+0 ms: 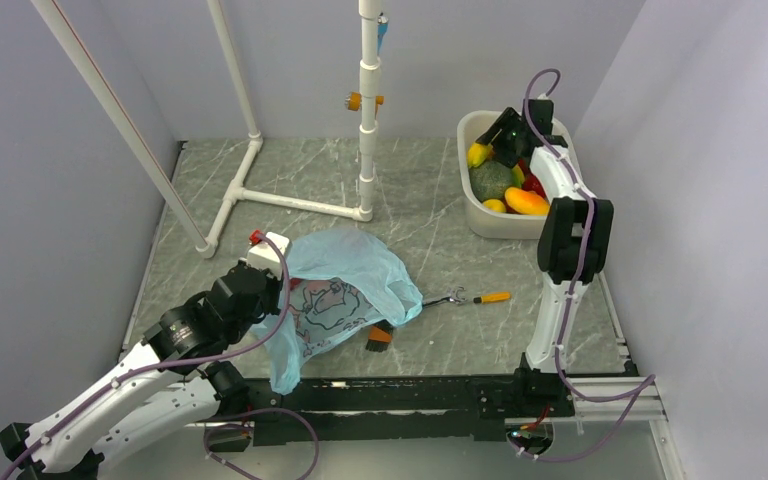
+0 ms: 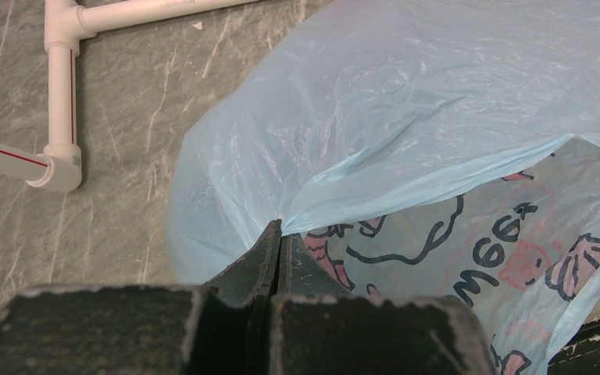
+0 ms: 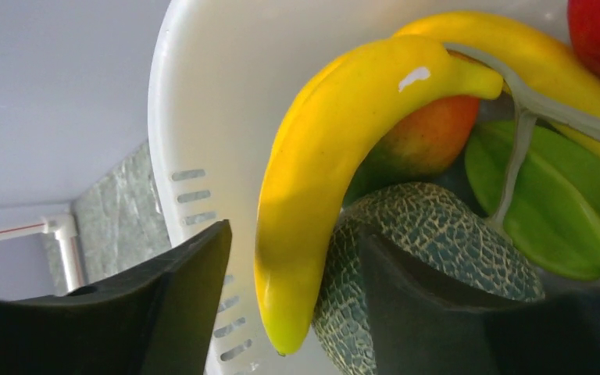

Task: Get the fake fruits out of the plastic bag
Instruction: Place the fake fruit in the bin, then take out the fake fruit from the plastic bag.

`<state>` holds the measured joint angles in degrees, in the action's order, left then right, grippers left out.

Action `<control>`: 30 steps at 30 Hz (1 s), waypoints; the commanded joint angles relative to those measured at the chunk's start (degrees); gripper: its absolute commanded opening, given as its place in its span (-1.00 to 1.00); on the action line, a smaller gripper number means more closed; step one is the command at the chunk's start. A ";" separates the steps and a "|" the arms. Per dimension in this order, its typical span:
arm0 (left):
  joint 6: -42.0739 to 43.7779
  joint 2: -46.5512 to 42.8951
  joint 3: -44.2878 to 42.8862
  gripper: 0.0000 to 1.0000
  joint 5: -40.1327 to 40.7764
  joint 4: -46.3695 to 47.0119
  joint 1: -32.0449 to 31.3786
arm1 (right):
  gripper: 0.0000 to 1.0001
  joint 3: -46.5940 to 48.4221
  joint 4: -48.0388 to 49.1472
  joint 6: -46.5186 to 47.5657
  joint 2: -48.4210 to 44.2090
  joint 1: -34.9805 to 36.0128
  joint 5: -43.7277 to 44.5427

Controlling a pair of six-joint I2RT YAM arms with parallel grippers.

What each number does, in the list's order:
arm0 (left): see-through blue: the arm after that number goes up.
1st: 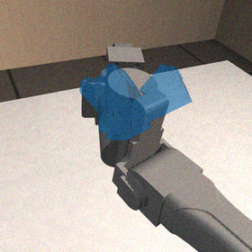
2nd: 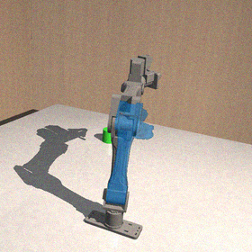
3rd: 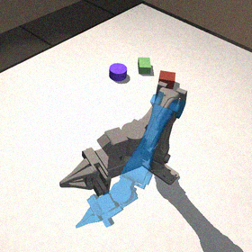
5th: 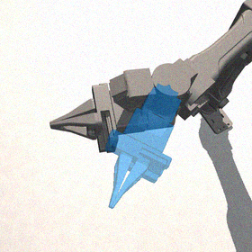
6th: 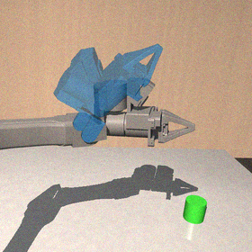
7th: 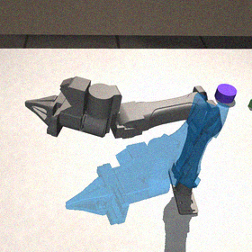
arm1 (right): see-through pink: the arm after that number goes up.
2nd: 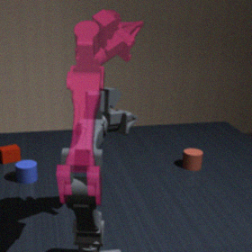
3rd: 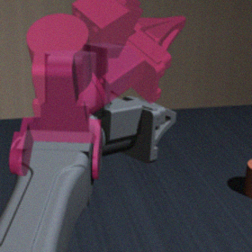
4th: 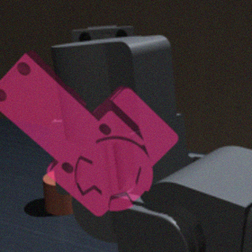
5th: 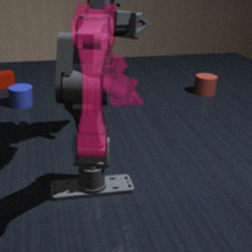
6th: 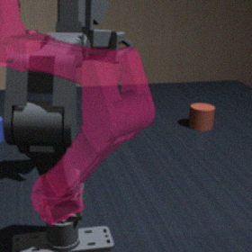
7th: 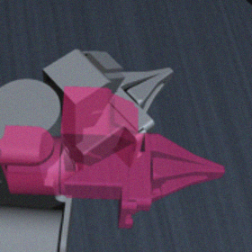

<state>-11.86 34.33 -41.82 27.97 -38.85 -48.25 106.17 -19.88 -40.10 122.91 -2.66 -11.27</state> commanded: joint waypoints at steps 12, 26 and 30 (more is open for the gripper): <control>-0.56 -0.94 -2.24 -1.00 0.84 0.55 -0.51 | 0.52 -25.78 3.84 10.03 -33.67 12.10 20.86; -0.41 1.05 -2.42 -1.00 -0.70 0.48 -0.56 | 0.34 -61.49 13.31 15.86 -68.47 37.34 13.93; -0.45 1.59 -2.55 -1.00 -1.06 0.45 -0.57 | 0.41 -61.55 7.75 19.95 -76.27 40.65 10.71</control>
<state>-11.86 35.46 -41.93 27.68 -38.85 -48.47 43.48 -11.09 -25.34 54.83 35.99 3.22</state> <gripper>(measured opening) 0.009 0.681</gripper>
